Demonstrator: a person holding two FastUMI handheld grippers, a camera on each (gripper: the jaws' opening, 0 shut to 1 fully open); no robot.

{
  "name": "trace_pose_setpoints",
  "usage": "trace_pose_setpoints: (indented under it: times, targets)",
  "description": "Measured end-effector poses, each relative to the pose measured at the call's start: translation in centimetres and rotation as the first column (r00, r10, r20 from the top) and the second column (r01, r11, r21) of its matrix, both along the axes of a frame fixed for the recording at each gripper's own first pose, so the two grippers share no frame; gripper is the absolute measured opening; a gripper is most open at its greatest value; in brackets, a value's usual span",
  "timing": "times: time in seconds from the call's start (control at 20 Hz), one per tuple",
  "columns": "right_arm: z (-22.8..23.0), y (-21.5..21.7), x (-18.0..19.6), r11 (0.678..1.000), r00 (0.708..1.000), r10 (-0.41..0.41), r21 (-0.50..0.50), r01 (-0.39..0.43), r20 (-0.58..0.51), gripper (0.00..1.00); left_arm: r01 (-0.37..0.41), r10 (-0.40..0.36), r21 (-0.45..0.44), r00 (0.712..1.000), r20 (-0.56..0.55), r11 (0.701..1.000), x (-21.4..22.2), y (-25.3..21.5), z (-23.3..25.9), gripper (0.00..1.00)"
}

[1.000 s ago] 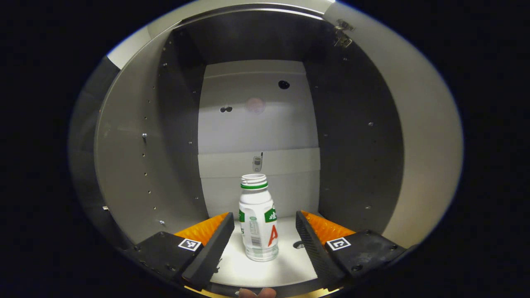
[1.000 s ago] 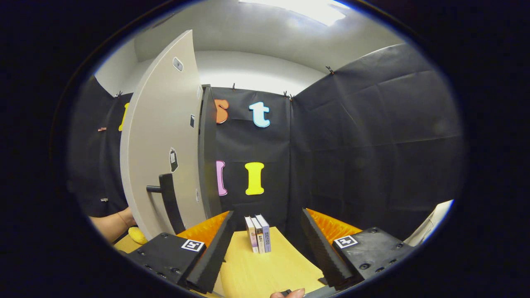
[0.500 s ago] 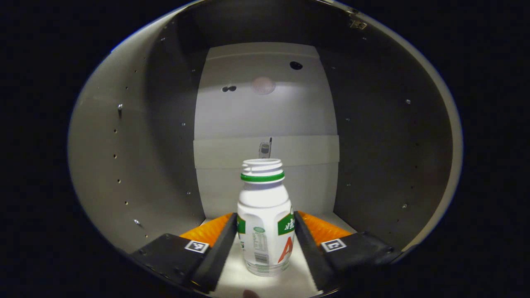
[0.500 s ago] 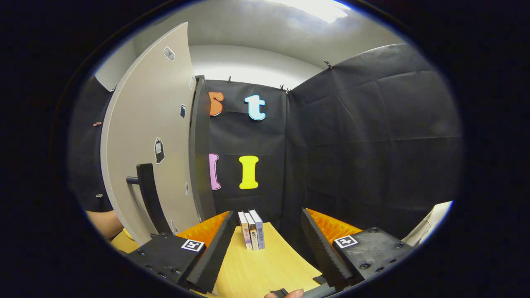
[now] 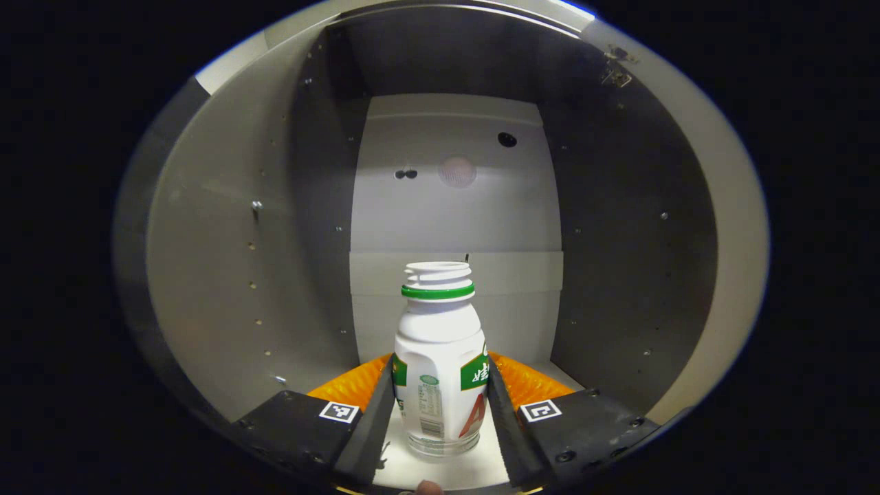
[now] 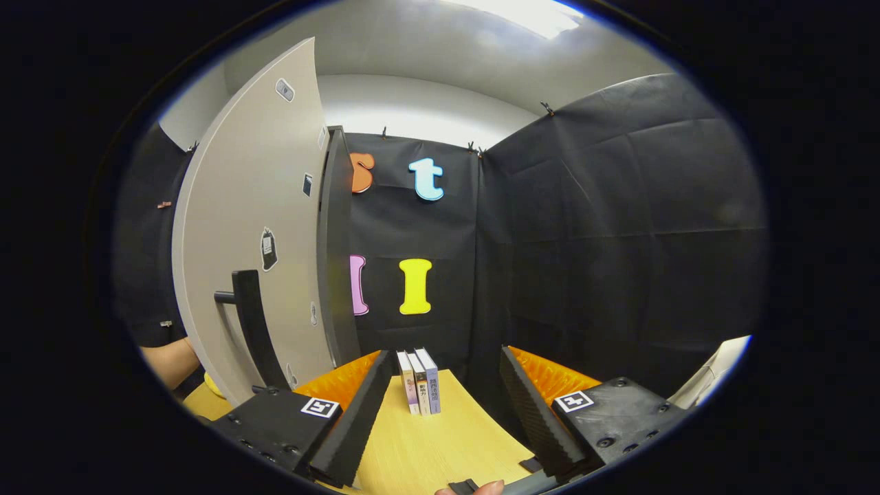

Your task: Open the cabinet door with the right hand, grasp the bottle in the cabinet with the left hand and place it on the coaster, then close the cabinet door with the right hand.

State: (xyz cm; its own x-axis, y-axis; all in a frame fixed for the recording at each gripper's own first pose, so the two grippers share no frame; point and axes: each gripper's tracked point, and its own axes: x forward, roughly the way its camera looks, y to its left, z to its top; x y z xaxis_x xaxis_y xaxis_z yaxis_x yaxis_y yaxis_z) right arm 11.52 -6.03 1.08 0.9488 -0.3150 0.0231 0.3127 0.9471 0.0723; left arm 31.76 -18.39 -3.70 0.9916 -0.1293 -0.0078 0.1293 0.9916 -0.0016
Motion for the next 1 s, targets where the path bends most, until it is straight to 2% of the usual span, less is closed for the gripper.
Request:
trace_pose_setpoints:
  times: [0.2, 0.5, 0.8, 1.0]
  targets:
    - [0.0, 0.8, 0.1, 1.0, 1.0, 0.03, 0.01, -0.03, 0.006, 0.98, 0.01, -0.01, 0.004, 1.0, 0.01, 1.0, -5.2, 2.5, 1.4, 0.7]
    - [0.2, 1.7, 0.4, 0.997, 0.998, 0.059, 0.038, -0.06, 0.028, 0.98, -0.028, 0.026, 0.04, 0.999, 0.044, 0.999, -14.2, 8.0, 1.8, 0.7]
    - [0.3, 1.1, 0.4, 0.999, 0.998, 0.036, 0.038, -0.038, 0.047, 0.98, -0.043, 0.04, 0.049, 0.997, 0.06, 0.998, -22.2, 11.9, -0.3, 0.7]
    - [0.8, 0.4, 0.7, 0.999, 0.997, 0.013, -0.031, -0.011, 0.076, 0.98, -0.021, 0.019, 0.038, 0.998, 0.055, 0.999, -26.3, 12.9, -3.3, 0.7]
